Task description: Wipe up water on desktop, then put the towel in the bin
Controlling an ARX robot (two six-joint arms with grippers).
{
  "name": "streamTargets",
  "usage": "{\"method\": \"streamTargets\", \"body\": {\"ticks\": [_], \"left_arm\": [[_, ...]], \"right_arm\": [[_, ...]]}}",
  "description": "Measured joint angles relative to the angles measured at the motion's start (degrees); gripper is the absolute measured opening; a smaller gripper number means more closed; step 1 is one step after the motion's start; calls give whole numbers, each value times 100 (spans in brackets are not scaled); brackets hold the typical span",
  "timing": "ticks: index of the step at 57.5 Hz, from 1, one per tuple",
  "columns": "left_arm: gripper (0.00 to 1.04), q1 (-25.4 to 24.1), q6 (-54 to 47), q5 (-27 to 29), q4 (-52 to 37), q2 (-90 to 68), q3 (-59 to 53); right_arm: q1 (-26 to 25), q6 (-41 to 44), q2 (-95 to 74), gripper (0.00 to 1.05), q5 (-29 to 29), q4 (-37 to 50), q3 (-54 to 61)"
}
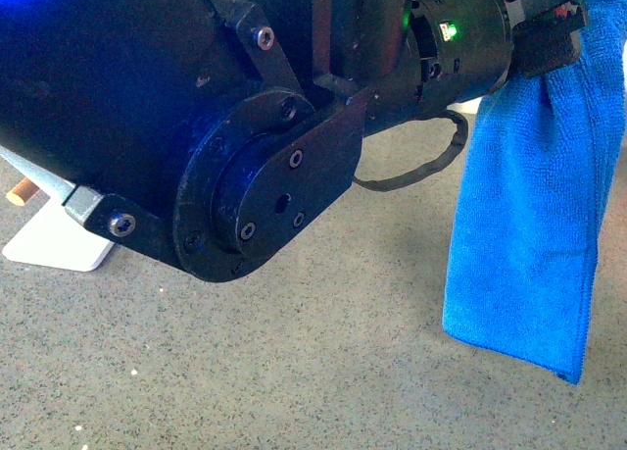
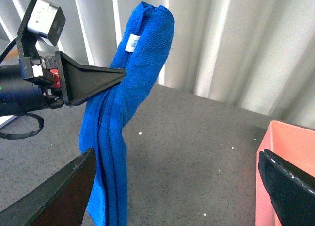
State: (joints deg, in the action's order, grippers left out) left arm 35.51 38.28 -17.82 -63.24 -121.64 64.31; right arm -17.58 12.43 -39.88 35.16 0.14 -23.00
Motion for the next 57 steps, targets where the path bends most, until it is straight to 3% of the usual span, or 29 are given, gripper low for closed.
{"method": "streamTargets", "body": {"ticks": [12,25,49,57], "left_arm": [[6,31,81,79,85,39,0],[6,66,153,116,146,216,0],[6,116,313,116,216,315,-2],[6,118,341,118,234,317,-2]], "right_arm": [[463,269,-1335,98,157,424,-48],[1425,280,-2400,98,-85,1563,140],[1725,455,-3683,98,-136,2214,-264],[1884,435,-3803,77,-210,2354,-442]]}}
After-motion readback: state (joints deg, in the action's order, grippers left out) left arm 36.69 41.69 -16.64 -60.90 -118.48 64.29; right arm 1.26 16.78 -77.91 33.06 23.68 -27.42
